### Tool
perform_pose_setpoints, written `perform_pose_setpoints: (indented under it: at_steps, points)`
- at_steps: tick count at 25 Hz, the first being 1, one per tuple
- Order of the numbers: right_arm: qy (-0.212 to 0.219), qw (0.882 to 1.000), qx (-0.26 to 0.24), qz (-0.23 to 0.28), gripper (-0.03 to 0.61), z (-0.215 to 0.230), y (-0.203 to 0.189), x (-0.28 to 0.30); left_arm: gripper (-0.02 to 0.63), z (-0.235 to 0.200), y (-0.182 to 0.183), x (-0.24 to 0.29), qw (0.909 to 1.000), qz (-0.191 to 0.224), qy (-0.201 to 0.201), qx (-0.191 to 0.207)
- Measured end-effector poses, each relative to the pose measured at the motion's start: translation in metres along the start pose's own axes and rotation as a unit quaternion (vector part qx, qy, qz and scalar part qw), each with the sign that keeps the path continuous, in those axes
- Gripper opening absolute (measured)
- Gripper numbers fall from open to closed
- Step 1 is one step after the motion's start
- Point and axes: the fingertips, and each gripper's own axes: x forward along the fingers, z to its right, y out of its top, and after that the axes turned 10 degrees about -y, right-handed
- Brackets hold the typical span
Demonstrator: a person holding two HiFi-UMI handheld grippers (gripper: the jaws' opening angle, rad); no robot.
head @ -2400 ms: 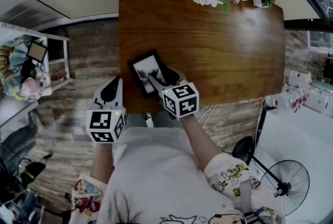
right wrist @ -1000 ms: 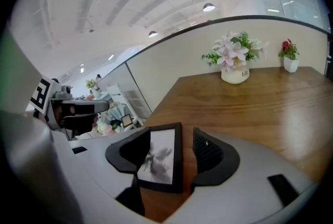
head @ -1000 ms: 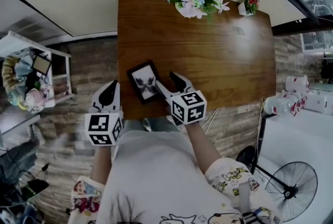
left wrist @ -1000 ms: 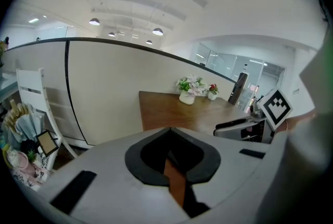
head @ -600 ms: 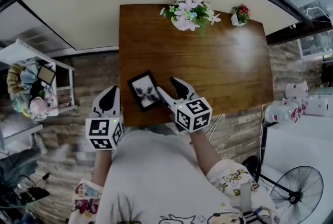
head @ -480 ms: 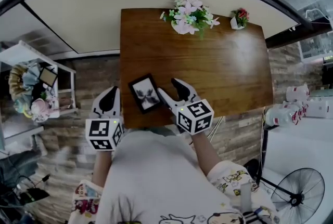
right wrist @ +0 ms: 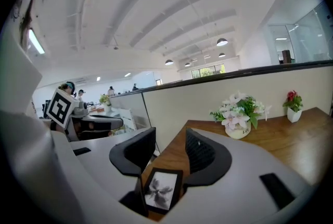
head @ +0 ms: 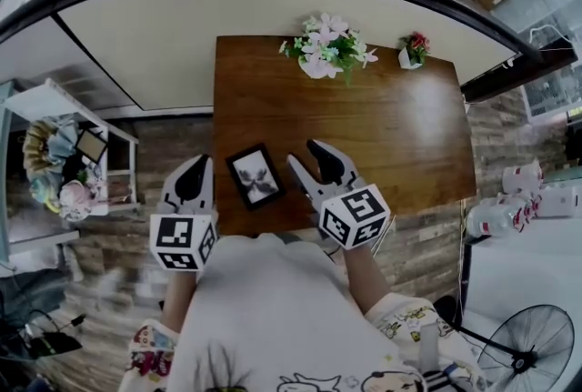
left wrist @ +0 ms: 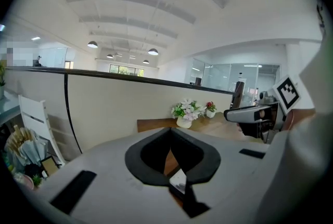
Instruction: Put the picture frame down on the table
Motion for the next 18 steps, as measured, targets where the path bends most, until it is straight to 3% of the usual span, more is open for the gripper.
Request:
perform_pose_setpoints:
  at_steps: [7,18]
  points:
    - [0.000,1.000,-0.015,0.027,0.112,0.006,0.018,-0.013,0.004,0.013,0.016,0.002,0.9997,0.013,-0.008,0.020]
    - [-0.019,0.998,-0.028,0.051,0.017,0.018,0.029,-0.027,0.005,0.026,0.017,0.003,0.9995,0.014,-0.019,0.020]
